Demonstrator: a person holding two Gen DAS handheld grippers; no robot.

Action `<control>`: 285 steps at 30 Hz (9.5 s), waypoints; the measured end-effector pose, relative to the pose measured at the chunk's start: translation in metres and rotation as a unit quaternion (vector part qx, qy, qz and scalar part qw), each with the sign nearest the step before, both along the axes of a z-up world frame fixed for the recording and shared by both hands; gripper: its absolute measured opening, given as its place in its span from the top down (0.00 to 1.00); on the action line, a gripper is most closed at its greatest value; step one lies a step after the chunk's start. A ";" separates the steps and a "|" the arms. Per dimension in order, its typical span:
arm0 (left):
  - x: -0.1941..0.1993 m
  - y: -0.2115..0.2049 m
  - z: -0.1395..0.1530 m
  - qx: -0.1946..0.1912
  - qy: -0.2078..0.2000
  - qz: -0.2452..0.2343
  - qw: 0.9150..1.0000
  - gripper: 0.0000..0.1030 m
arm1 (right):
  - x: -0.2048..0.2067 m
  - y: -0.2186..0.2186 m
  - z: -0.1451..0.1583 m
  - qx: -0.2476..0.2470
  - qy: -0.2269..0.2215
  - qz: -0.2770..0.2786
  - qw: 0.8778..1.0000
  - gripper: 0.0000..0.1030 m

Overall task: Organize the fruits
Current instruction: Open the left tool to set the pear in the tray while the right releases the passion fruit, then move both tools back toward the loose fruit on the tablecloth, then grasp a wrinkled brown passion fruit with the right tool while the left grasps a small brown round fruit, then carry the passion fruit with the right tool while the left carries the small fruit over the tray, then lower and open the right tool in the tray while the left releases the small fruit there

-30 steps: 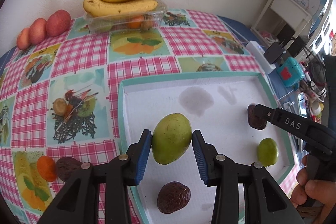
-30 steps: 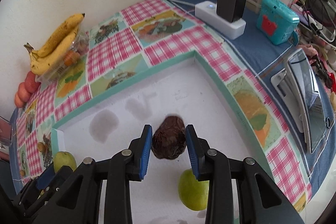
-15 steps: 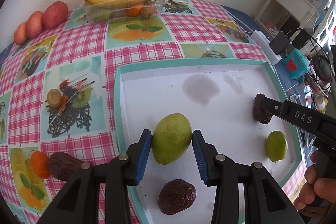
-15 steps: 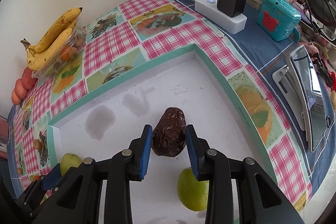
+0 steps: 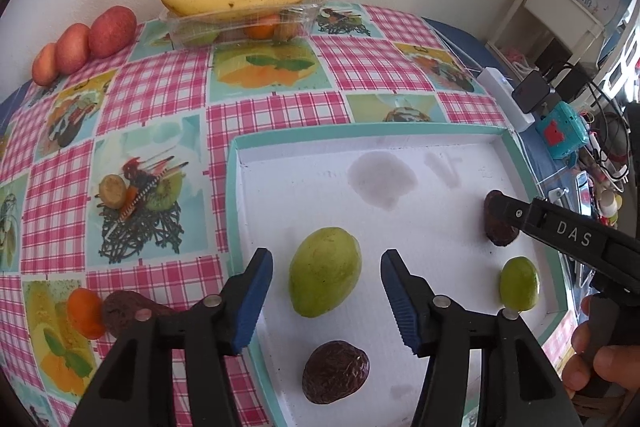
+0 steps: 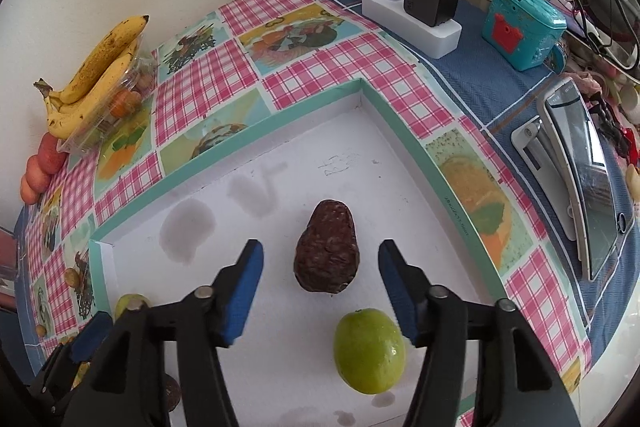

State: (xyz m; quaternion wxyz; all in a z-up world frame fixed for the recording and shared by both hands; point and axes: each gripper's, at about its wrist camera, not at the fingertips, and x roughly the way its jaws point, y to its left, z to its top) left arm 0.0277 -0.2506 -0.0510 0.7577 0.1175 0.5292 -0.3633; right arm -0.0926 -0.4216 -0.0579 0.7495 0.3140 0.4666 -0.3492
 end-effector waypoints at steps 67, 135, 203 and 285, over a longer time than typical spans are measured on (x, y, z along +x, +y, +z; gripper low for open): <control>0.117 0.274 0.091 0.093 -0.145 0.332 0.927 0.00 | 0.113 0.201 0.058 -0.042 -0.082 0.245 0.965 0.06; 0.184 0.331 -0.001 -0.028 -0.007 0.410 0.911 0.73 | 0.140 0.224 -0.005 0.047 -0.026 0.264 0.963 0.44; 0.035 0.126 0.106 -0.088 -0.057 0.113 0.988 0.73 | 0.004 0.052 0.064 -0.018 -0.090 0.039 0.995 0.44; -0.042 -0.015 -0.017 0.034 0.027 -0.061 0.997 0.72 | -0.045 -0.026 -0.019 0.028 0.026 -0.053 0.998 0.44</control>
